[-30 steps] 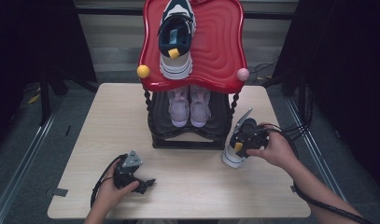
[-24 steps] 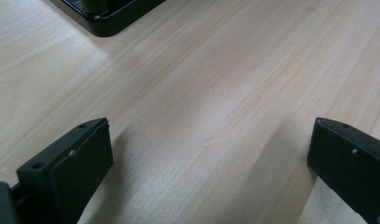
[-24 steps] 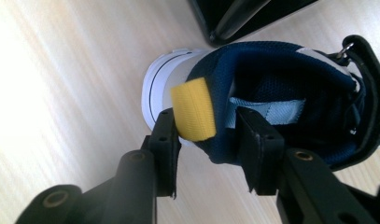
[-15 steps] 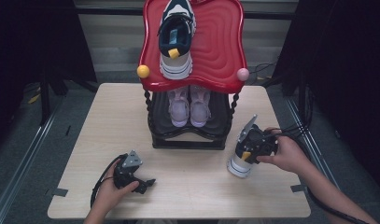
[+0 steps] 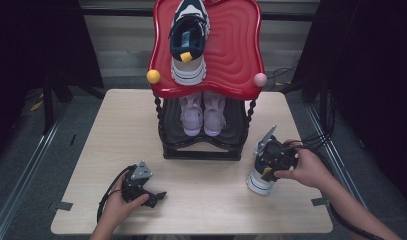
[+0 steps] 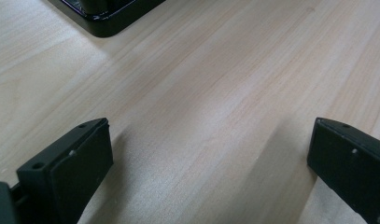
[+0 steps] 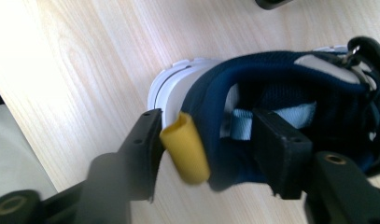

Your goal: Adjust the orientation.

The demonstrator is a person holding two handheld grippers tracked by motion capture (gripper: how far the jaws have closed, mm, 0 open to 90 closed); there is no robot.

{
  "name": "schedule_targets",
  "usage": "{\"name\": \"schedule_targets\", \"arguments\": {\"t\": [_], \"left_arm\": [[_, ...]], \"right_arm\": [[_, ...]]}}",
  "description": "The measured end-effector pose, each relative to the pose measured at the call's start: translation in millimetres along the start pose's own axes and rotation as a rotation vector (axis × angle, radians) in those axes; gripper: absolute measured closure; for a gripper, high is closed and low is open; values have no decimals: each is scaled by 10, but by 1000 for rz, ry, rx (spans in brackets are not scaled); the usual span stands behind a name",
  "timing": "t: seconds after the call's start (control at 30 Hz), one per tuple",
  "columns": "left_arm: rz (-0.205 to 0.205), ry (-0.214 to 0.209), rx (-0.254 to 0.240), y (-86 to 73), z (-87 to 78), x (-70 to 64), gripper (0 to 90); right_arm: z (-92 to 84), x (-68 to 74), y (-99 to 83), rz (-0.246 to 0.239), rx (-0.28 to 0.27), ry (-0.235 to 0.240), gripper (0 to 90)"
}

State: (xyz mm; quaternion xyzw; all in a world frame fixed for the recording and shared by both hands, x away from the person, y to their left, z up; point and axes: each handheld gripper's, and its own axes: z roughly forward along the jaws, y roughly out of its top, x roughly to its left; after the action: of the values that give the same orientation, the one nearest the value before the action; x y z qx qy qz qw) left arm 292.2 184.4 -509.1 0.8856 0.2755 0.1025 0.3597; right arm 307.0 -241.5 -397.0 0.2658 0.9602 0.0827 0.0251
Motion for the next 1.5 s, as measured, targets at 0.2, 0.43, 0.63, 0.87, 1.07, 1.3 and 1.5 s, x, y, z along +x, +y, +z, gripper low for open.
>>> {"name": "schedule_targets", "arguments": {"t": [0.2, 0.43, 0.63, 0.87, 1.07, 1.3, 1.5], "left_arm": [[1, -2, 0, 1, 1, 1, 0], [2, -3, -1, 1, 1, 2, 0], [2, -2, 0, 1, 1, 2, 0], [2, -2, 0, 1, 1, 2, 0], [2, -2, 0, 1, 1, 2, 0], [3, -3, 0, 1, 1, 3, 0], [3, -3, 0, 1, 1, 3, 0]], "right_arm": [[80, -29, 107, -17, 18, 19, 444], [169, 20, 81, -2, 58, 46, 604], [101, 50, 3, -20, 71, 65, 652], [114, 78, -31, -34, 82, 100, 599], [155, 71, 9, -13, 132, 103, 559], [222, 30, 12, -41, 122, 129, 572], [248, 36, 24, -58, 153, 154, 602]]}}
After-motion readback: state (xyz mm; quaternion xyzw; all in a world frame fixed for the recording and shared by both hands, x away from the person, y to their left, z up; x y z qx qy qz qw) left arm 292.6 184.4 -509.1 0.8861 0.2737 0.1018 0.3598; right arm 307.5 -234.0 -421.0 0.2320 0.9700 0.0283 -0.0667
